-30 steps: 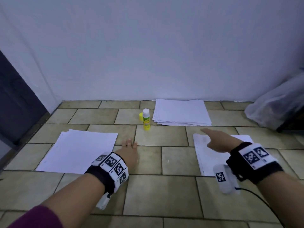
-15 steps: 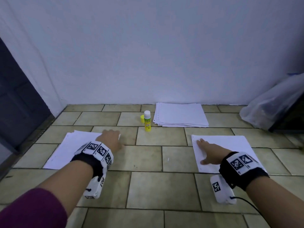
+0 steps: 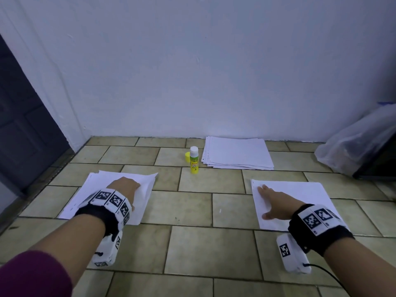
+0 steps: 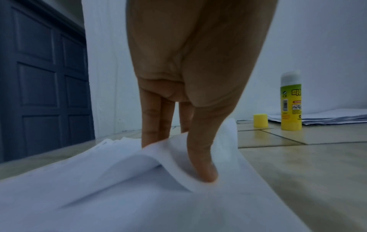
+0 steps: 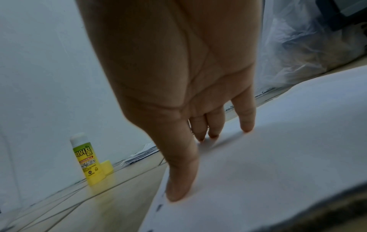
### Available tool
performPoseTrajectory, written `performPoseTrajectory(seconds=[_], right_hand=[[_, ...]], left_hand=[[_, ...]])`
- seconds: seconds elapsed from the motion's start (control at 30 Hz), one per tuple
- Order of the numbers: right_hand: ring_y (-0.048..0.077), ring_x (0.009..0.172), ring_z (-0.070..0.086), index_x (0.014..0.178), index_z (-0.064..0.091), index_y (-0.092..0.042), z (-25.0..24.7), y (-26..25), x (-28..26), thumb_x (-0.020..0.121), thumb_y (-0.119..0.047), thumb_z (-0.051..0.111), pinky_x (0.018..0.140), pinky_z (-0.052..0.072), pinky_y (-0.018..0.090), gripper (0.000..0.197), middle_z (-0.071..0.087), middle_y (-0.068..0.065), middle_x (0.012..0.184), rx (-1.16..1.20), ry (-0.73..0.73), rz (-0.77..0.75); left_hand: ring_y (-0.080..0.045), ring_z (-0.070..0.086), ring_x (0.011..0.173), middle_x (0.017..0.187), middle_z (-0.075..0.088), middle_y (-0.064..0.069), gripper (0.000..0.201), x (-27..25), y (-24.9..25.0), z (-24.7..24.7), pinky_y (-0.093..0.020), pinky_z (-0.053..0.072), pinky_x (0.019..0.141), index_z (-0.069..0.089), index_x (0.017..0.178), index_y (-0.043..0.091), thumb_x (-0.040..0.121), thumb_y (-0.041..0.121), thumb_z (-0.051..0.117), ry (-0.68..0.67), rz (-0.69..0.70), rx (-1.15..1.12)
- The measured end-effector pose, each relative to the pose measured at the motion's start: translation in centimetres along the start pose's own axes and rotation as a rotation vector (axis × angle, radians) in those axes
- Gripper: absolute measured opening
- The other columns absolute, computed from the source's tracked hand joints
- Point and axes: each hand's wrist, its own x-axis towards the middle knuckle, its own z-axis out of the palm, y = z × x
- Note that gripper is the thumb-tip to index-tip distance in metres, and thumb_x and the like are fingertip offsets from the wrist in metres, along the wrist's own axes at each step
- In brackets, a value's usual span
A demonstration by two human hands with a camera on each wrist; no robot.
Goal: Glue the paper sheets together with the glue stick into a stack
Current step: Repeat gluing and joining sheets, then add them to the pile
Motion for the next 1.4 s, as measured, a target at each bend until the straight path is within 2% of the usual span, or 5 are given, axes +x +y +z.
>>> performPoseTrajectory(seconds=[0.3,0.67,0.87,1.07,1.4], right_hand=[[0.019,0.118,0.05,0.135,0.037,-0.016,-0.8,0.3,0.8,0.072,-0.029,0.081,0.092,0.04,0.026,0.078,0.052,0.003,0.132,0.07,0.073,0.064],[0.018,0.122,0.043,0.119,0.056,-0.019,-1.2,0.5,1.4,0.073,-0.024,0.081,0.097,0.041,0.028,0.053,0.05,0.002,0.128,0.055,0.143,0.042],[0.016,0.118,0.048,0.123,0.058,-0.02,-2.0,0.2,1.4,0.085,-0.037,0.068,0.095,0.038,0.024,0.042,0.051,0.001,0.129,-0.025,0.096,0.039],[0.019,0.103,0.06,0.111,0.062,-0.014,-3.5,-3.6,2.2,0.088,-0.051,0.057,0.079,0.046,0.028,0.044,0.062,0.001,0.114,-0.218,0.245,0.039],[0.017,0.116,0.053,0.132,0.05,-0.016,-4.1,-11.7,8.9,0.082,-0.037,0.072,0.087,0.038,0.021,0.059,0.059,0.004,0.125,0.475,0.221,-0.207]], left_hand=[[-0.022,0.051,0.085,0.091,0.054,-0.003,0.023,-6.2,7.7,-6.5,-0.029,0.038,0.075,0.06,0.107,0.014,0.095,0.019,0.041,0.096,0.211,-0.038],[-0.028,0.052,0.115,0.122,0.055,-0.011,0.061,-6.3,15.9,-3.2,-0.035,0.042,0.089,0.051,0.129,0.008,0.091,0.056,0.051,0.032,0.5,-0.154],[-0.03,0.029,0.132,0.141,0.036,-0.01,0.057,-4.9,13.9,-2.5,-0.039,0.034,0.106,0.037,0.147,0.03,0.097,0.001,0.042,0.02,0.571,-0.149],[-0.029,0.011,0.146,0.157,0.017,-0.001,0.065,-3.7,12.7,-0.9,-0.046,0.024,0.115,0.017,0.153,0.031,0.098,0.012,0.048,0.014,0.599,-0.292],[-0.035,-0.009,0.147,0.161,-0.014,0.002,0.071,-3.3,11.9,-1.6,-0.046,0.02,0.117,-0.002,0.154,0.028,0.1,0.028,0.045,-0.129,0.653,-0.03]])
